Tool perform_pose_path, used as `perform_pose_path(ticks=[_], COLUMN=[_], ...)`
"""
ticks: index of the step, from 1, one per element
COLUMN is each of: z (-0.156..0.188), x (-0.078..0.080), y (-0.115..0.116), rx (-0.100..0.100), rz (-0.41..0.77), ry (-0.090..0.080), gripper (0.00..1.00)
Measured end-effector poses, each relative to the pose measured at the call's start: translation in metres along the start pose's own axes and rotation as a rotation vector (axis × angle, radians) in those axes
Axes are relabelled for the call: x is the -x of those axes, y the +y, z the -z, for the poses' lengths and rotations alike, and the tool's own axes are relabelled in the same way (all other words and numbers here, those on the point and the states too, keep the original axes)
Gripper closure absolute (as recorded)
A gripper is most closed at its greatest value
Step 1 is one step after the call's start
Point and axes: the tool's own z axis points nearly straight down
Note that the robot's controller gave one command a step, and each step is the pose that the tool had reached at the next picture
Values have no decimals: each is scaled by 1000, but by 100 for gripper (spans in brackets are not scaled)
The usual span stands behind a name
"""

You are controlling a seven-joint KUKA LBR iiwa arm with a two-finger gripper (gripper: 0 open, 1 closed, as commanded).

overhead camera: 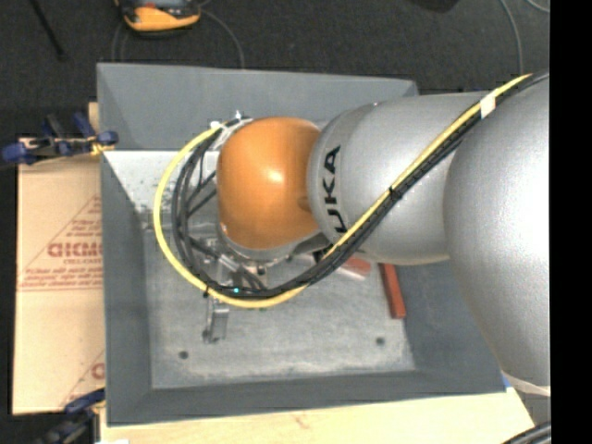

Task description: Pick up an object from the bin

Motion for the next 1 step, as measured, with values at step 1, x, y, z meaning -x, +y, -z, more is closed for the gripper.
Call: perform_pose_path(ticks=[1], z=[3], x=[2], y=[-1], rx=[1], rz=[-3], ry=[-7], gripper=[0])
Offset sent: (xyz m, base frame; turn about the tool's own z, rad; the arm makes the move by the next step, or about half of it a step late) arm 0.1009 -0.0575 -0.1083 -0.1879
